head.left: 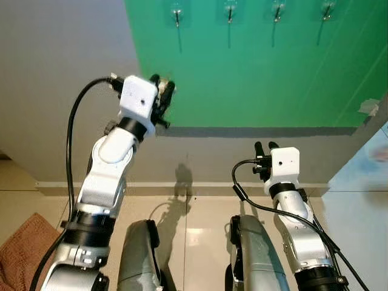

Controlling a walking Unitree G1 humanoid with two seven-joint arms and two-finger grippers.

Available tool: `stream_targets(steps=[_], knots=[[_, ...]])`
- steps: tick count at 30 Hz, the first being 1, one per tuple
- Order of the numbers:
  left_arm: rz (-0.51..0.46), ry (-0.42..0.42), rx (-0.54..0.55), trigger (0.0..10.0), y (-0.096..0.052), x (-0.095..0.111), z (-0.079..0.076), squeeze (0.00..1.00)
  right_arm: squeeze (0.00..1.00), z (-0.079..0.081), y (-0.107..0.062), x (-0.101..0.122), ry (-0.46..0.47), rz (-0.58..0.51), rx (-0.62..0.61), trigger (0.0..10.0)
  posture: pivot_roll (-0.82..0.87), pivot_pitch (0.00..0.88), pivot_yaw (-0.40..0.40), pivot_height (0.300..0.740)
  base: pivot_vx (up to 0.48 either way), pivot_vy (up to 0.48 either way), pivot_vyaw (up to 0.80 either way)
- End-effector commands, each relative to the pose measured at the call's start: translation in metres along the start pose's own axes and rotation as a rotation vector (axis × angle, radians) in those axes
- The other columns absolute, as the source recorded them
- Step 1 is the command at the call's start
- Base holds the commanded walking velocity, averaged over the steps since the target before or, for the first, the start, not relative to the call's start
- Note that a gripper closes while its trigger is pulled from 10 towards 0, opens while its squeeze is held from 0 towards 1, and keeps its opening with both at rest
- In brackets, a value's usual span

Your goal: Hang keys on a hook

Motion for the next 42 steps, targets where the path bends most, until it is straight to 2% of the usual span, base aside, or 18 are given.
stream_targets(steps=[1,8,17,21,27,36,42], knots=[[-0.029,0.002,0.005,0.0,0.006,0.008,0.006,0.00,0.00,0.000,-0.001,-0.001,0.002,-0.001,-0.006,10.0,-0.11,0.061,0.064,0.536,0.000,0.000,0.00],[-0.072,-0.007,0.014,0.0,0.016,0.025,0.013,0.00,0.00,-0.002,-0.002,-0.003,0.000,0.004,-0.015,10.0,-0.12,0.057,0.067,0.536,0.000,0.000,0.00],[-0.094,-0.011,0.016,0.0,0.021,0.032,0.018,0.00,0.00,0.000,-0.002,-0.004,0.003,0.005,-0.016,10.0,-0.11,0.055,0.073,0.536,0.000,0.000,0.00],[-0.089,0.008,0.032,0.0,0.030,0.032,0.032,0.00,0.00,0.002,0.000,-0.004,0.008,0.005,-0.015,10.0,-0.11,0.053,0.077,0.536,0.000,0.000,0.00],[-0.097,0.052,0.033,0.0,0.045,0.036,0.038,0.00,0.00,0.003,0.000,-0.005,0.011,0.005,-0.015,10.0,-0.11,0.056,0.081,0.536,0.000,0.000,0.00],[-0.124,0.091,-0.004,0.0,0.066,0.047,0.039,0.00,0.00,0.001,-0.005,-0.006,0.014,0.003,-0.032,10.0,-0.13,0.063,0.094,0.536,0.000,0.000,0.00],[-0.140,0.113,-0.016,0.0,0.074,0.051,0.038,0.00,0.00,0.000,-0.008,-0.008,0.016,0.006,-0.044,10.0,-0.14,0.069,0.105,0.536,0.000,0.000,0.00]])
Point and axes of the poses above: a point about 5 cm out from each wrist's last joint towards the gripper, its own y axis pointing out of the wrist towards the gripper, its own x axis along the axis of the wrist's last joint, z = x × y, the point moved 4 cm from there along y, pointing out of the wrist towards the gripper, and after that the axes turned 8 degrees about y, right-handed, at the moved point
